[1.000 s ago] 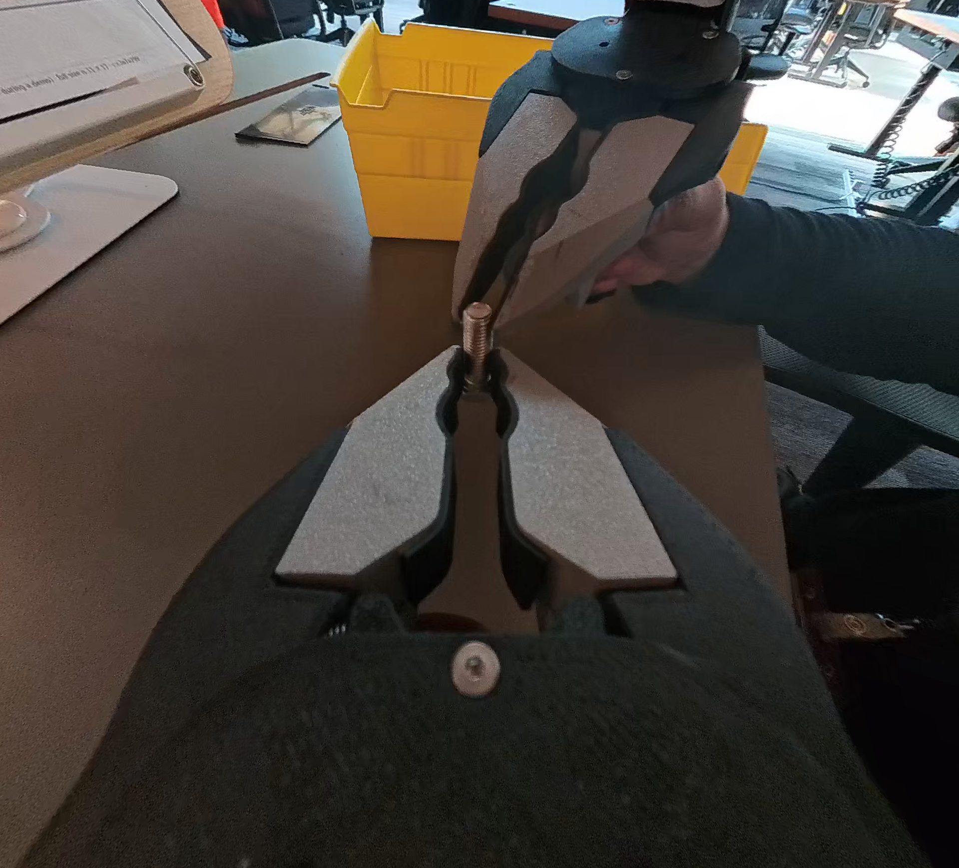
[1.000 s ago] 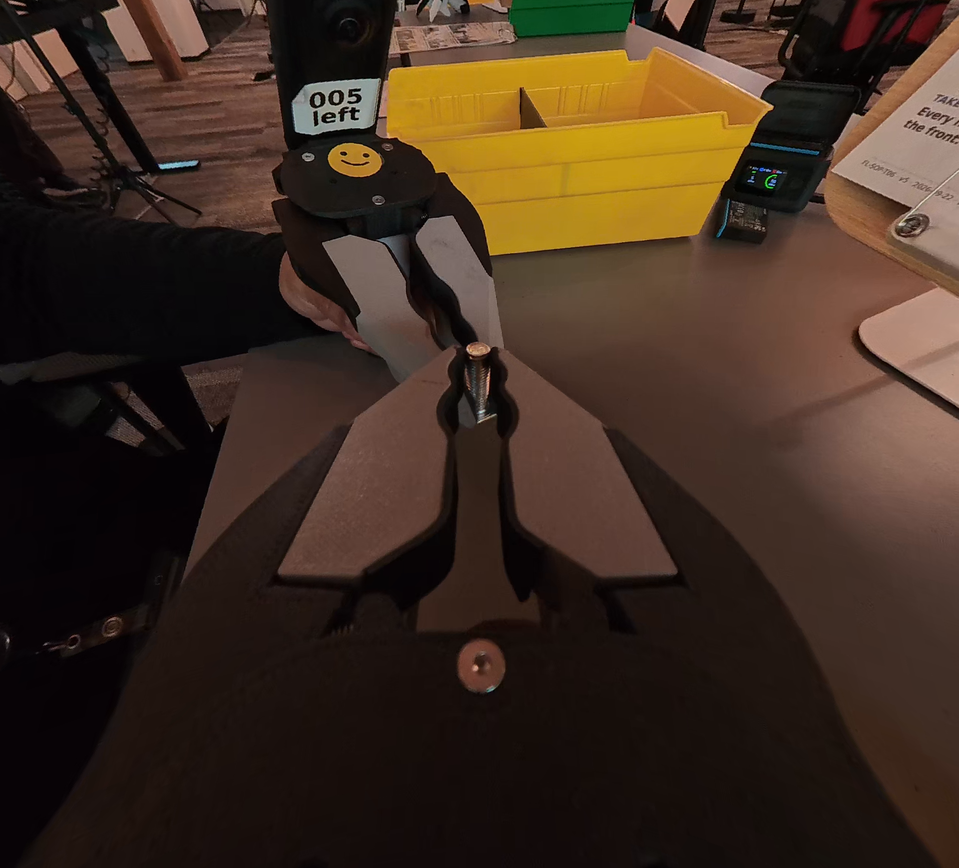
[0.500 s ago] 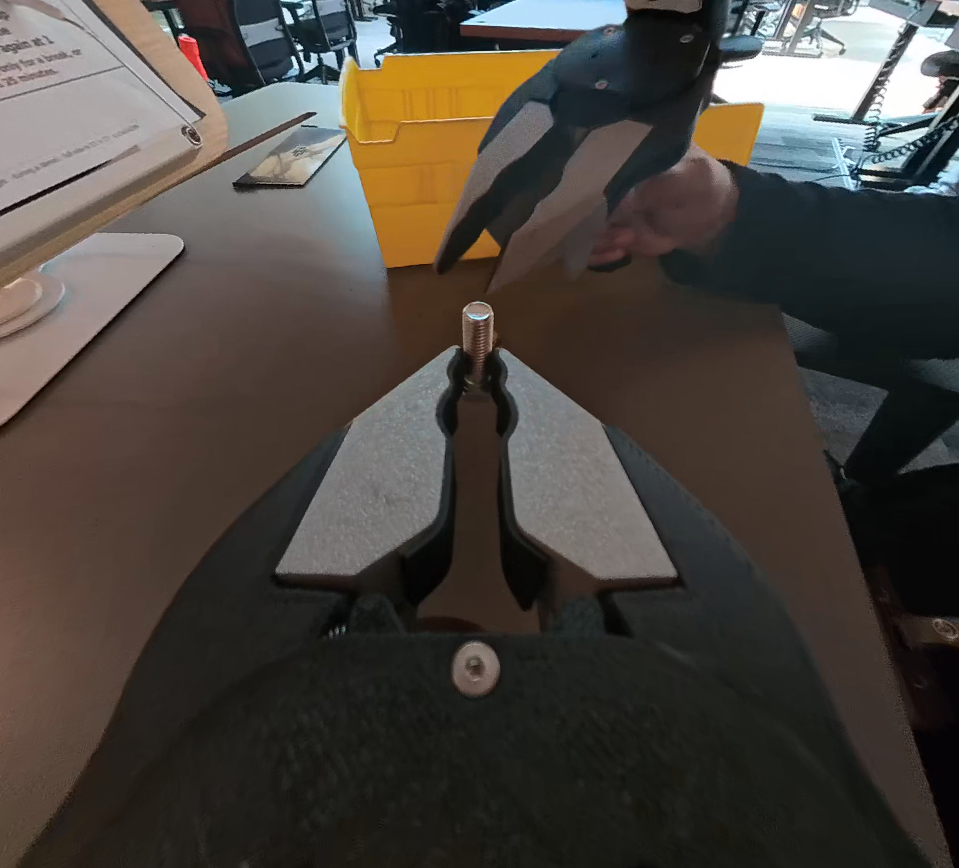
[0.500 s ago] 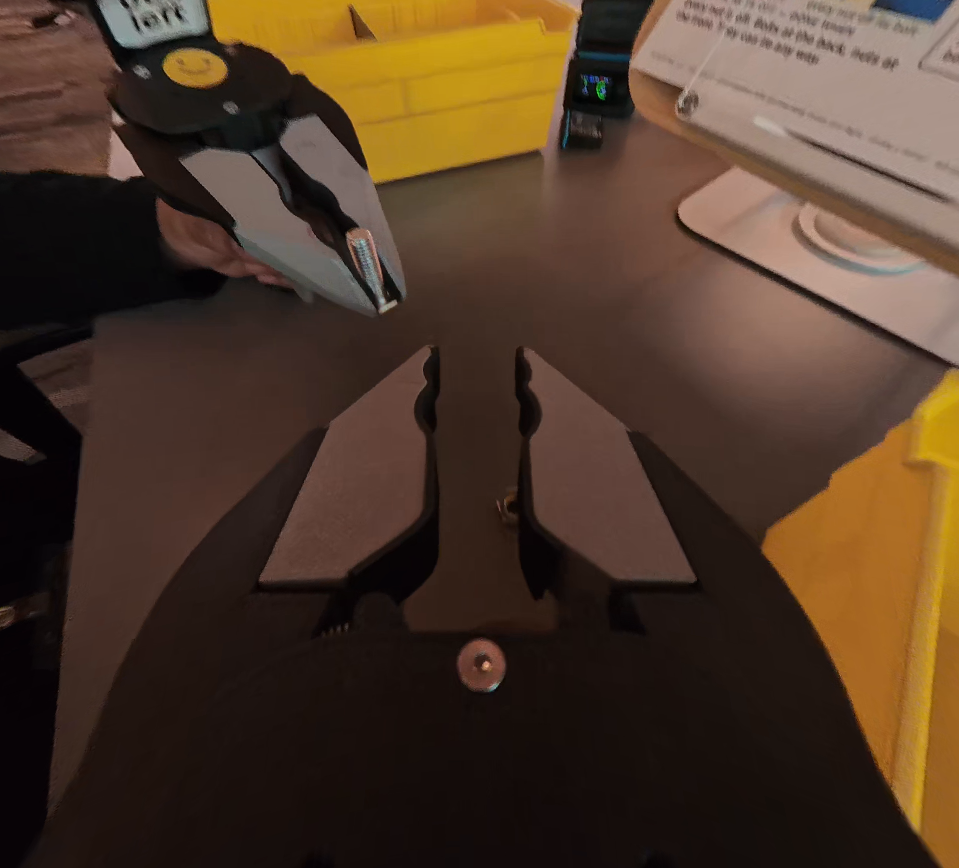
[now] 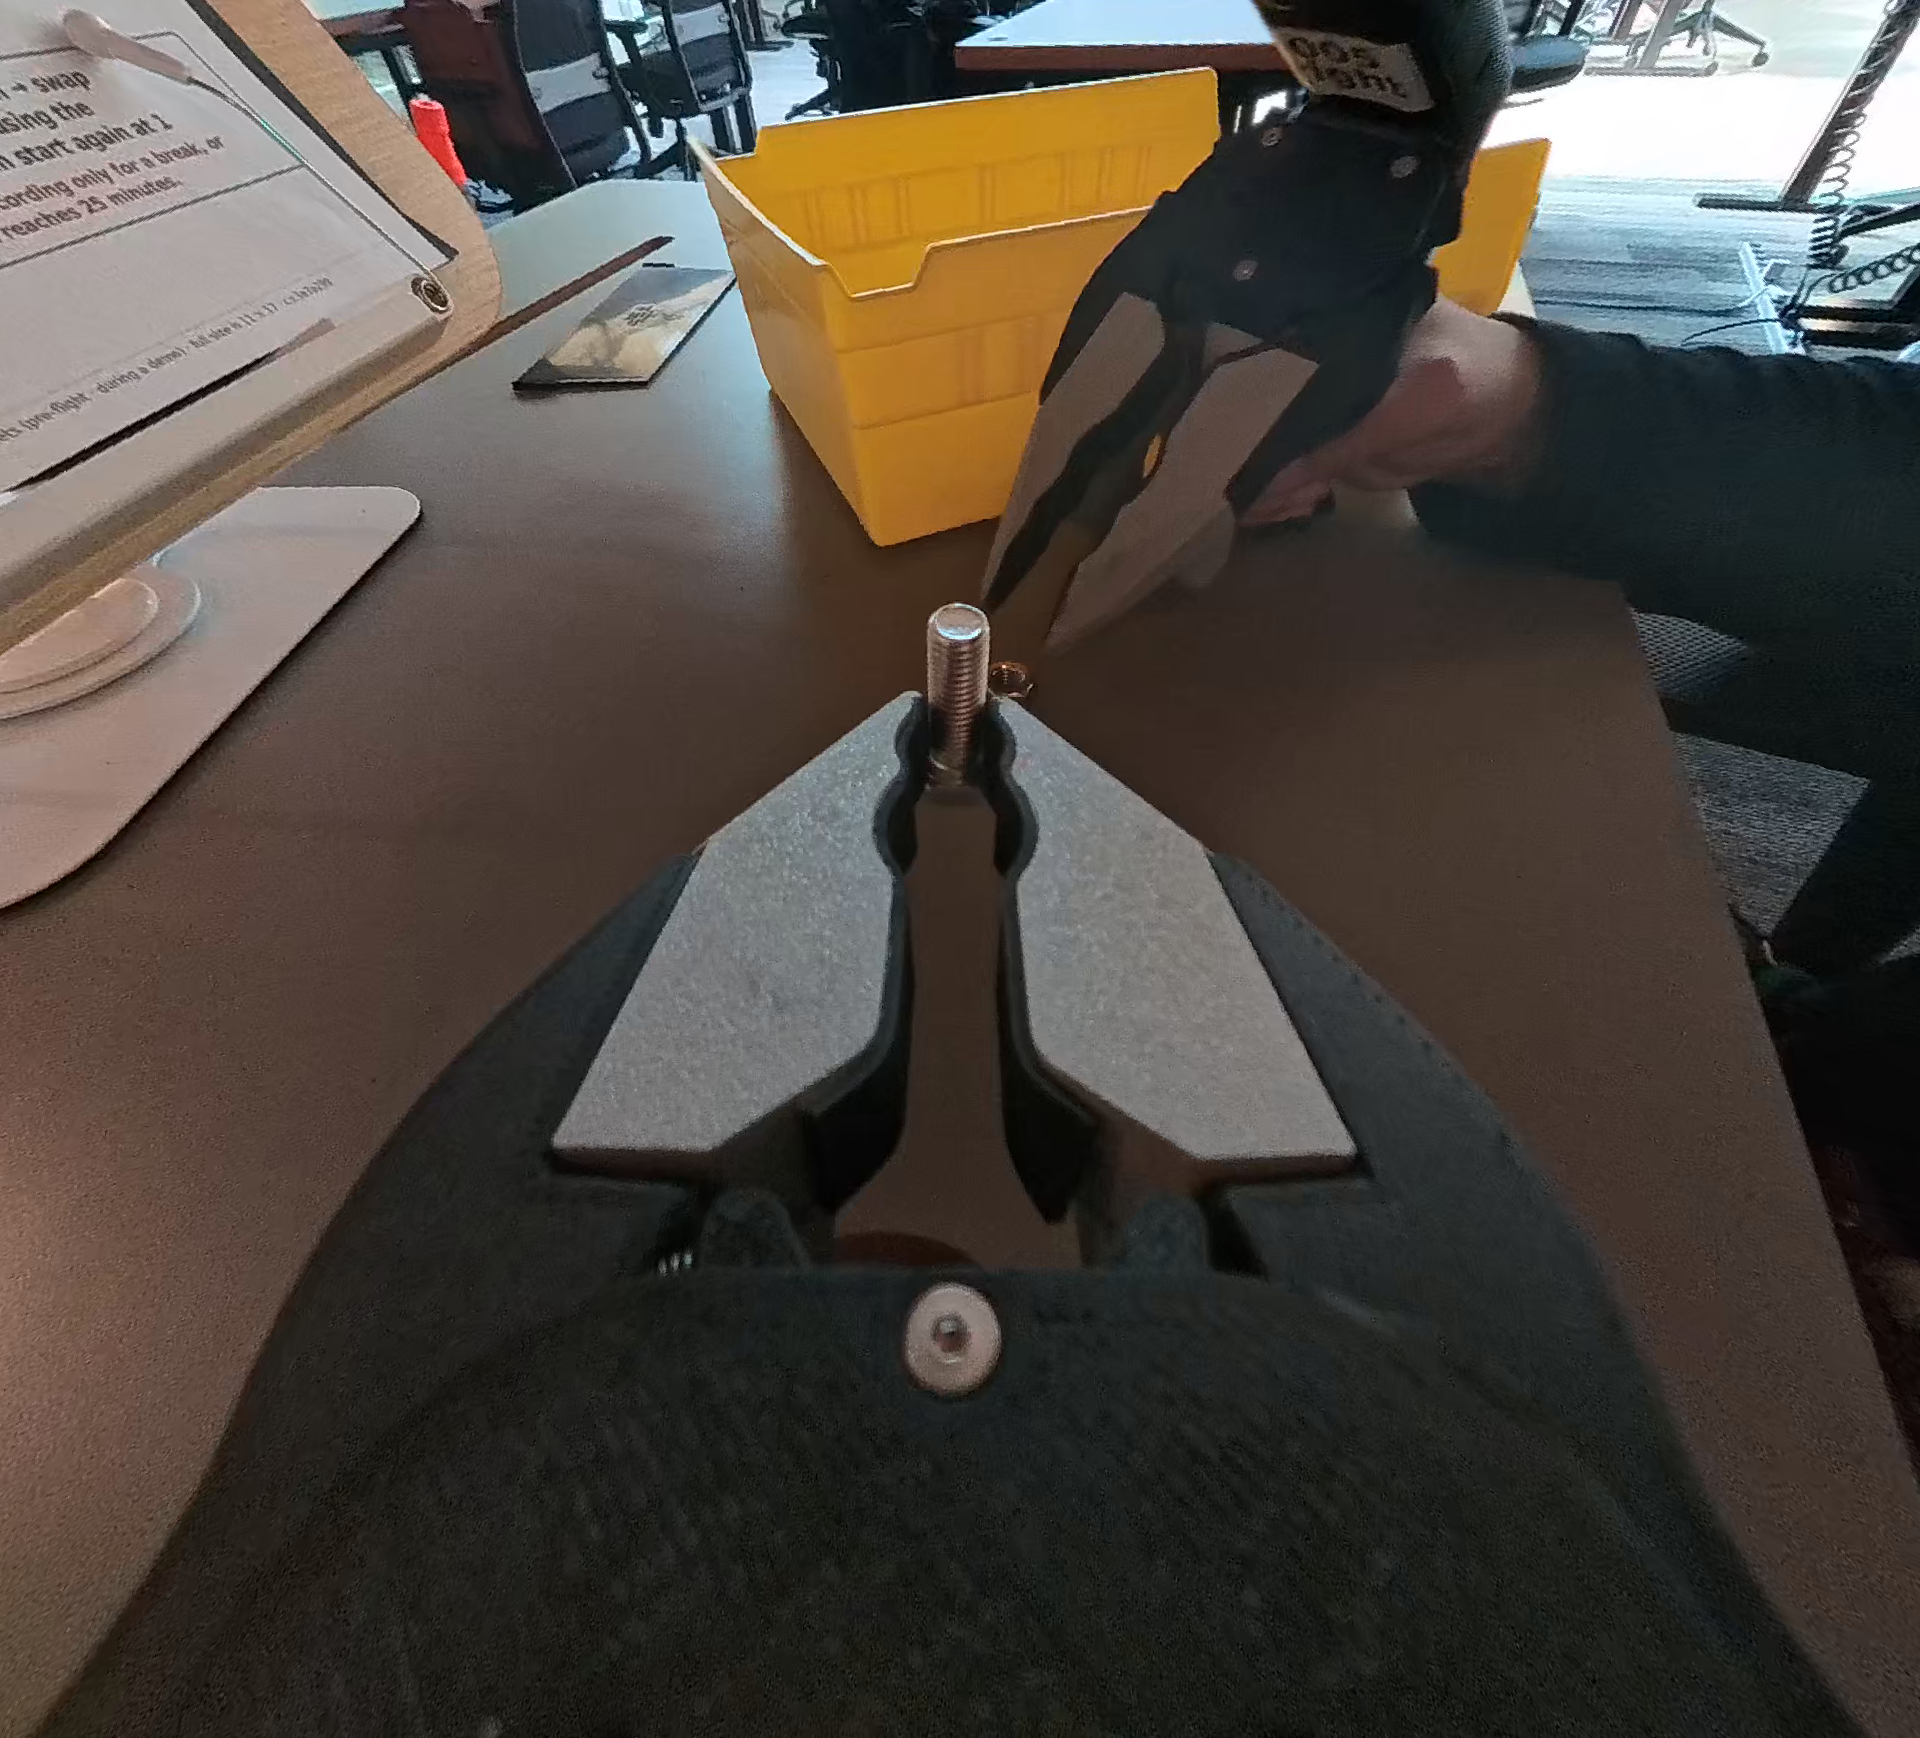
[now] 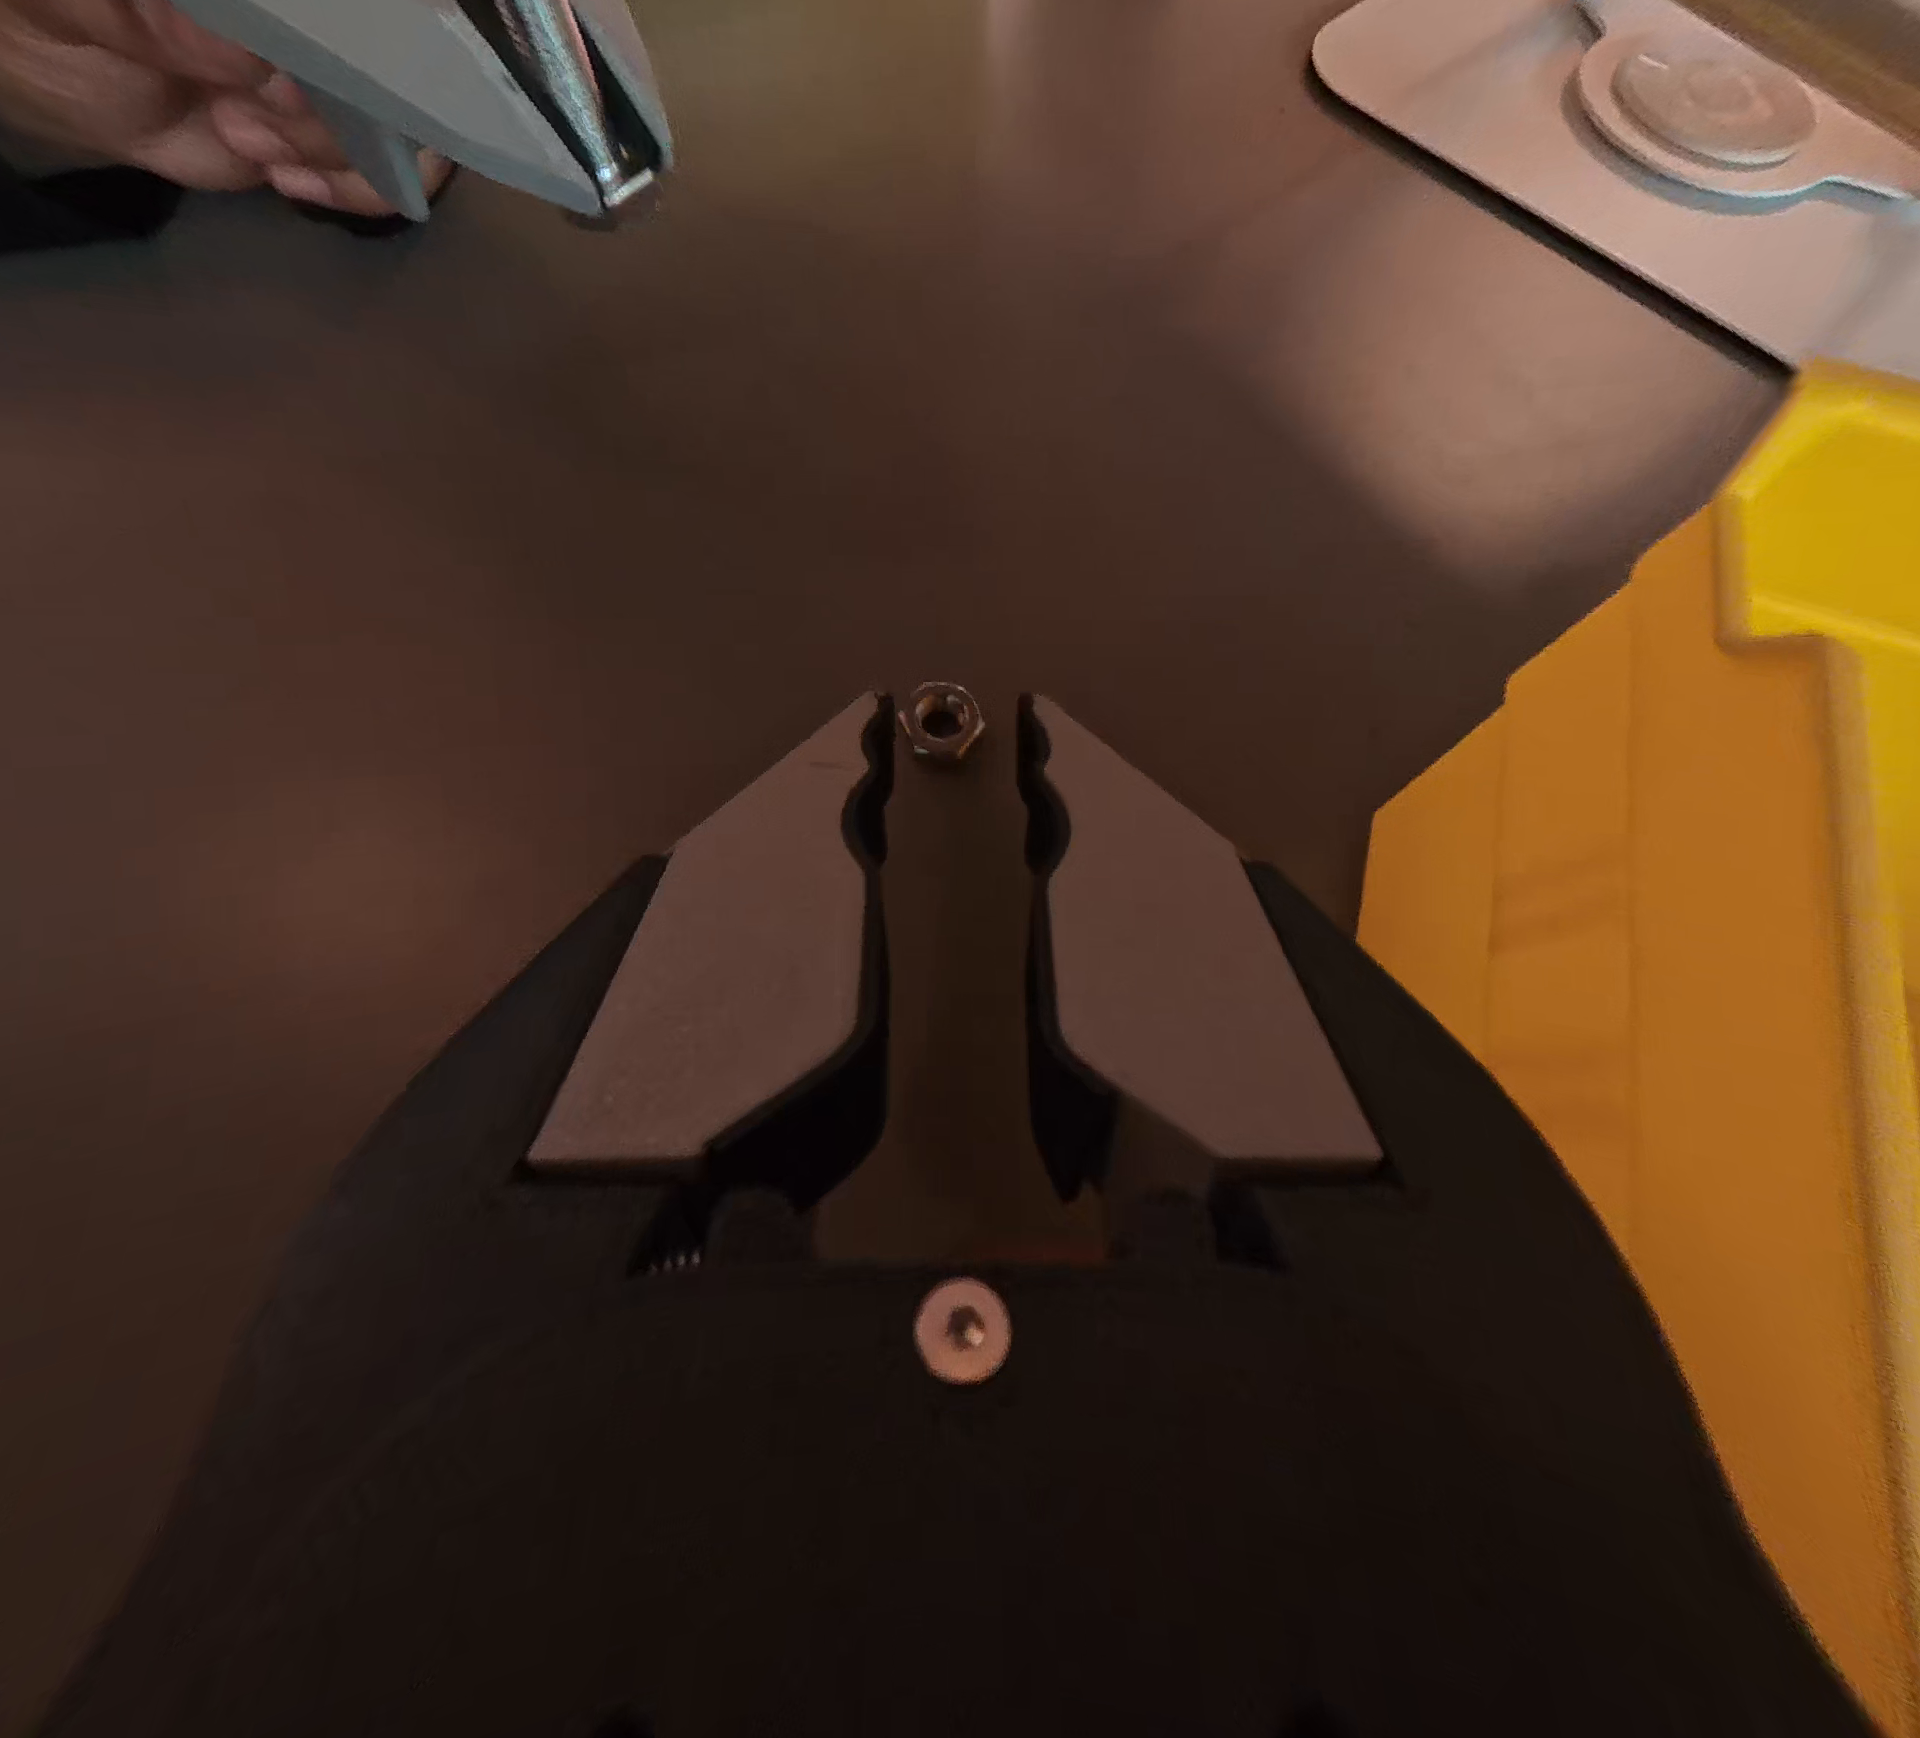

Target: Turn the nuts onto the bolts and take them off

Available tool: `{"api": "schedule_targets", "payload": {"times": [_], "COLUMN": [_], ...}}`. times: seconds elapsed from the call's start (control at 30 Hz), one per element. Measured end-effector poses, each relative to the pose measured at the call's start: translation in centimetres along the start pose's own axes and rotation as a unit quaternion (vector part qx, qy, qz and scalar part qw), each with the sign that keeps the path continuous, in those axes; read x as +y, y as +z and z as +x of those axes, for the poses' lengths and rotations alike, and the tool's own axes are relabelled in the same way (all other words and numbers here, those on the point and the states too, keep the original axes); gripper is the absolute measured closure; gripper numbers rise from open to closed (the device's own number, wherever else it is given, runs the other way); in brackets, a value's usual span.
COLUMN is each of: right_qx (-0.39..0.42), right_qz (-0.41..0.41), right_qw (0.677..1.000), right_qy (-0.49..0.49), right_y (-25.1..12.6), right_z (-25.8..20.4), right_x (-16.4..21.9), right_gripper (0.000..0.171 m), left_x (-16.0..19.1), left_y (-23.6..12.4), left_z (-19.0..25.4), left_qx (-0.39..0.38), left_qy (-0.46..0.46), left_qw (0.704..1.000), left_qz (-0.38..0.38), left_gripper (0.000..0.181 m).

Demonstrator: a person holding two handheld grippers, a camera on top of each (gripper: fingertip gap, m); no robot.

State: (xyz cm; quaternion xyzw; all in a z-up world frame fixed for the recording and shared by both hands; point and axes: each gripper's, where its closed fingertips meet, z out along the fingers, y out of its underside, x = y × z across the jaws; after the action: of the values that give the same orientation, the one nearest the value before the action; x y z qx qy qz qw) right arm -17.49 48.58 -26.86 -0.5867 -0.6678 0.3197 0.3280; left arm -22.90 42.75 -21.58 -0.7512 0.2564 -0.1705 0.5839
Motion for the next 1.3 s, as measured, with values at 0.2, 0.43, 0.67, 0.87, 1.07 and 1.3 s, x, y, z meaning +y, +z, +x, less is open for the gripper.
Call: {"api": "schedule_targets", "payload": {"times": [0.2, 0.43, 0.67, 0.87, 1.07, 1.3], "right_qx": [-0.014, -0.025, -0.022, -0.010, -0.006, -0.018], "right_qz": [-0.029, -0.041, -0.043, -0.047, -0.047, 0.013], "right_qw": [0.999, 0.997, 0.996, 0.995, 0.995, 0.998], "right_qy": [-0.038, -0.053, -0.075, -0.088, -0.093, -0.054], "right_y": [0.9, 1.2, 1.4, 1.5, 1.6, 0.6], "right_z": [-0.1, -0.4, -0.5, -0.4, -0.3, -0.8], "right_x": [0.5, 0.8, 0.8, 0.9, 0.9, -1.7], "right_gripper": [0.150, 0.152, 0.156, 0.154, 0.156, 0.156], "left_x": [-0.1, -0.1, 0.0, 0.0, 0.0, 0.0], "left_y": [-0.1, 0.0, 0.1, 0.1, 0.2, 0.2], "left_z": [0.3, 0.4, 0.5, 0.4, 0.6, 0.5], "left_qx": [0.001, 0.010, 0.009, 0.008, 0.012, 0.003], "left_qy": [0.003, -0.004, 0.000, -0.002, -0.003, 0.002], "left_qw": [1.000, 1.000, 1.000, 1.000, 1.000, 1.000], "left_qz": [0.002, 0.005, 0.000, -0.002, -0.002, -0.002], "left_gripper": [0.174, 0.174, 0.174, 0.174, 0.174, 0.174]}}
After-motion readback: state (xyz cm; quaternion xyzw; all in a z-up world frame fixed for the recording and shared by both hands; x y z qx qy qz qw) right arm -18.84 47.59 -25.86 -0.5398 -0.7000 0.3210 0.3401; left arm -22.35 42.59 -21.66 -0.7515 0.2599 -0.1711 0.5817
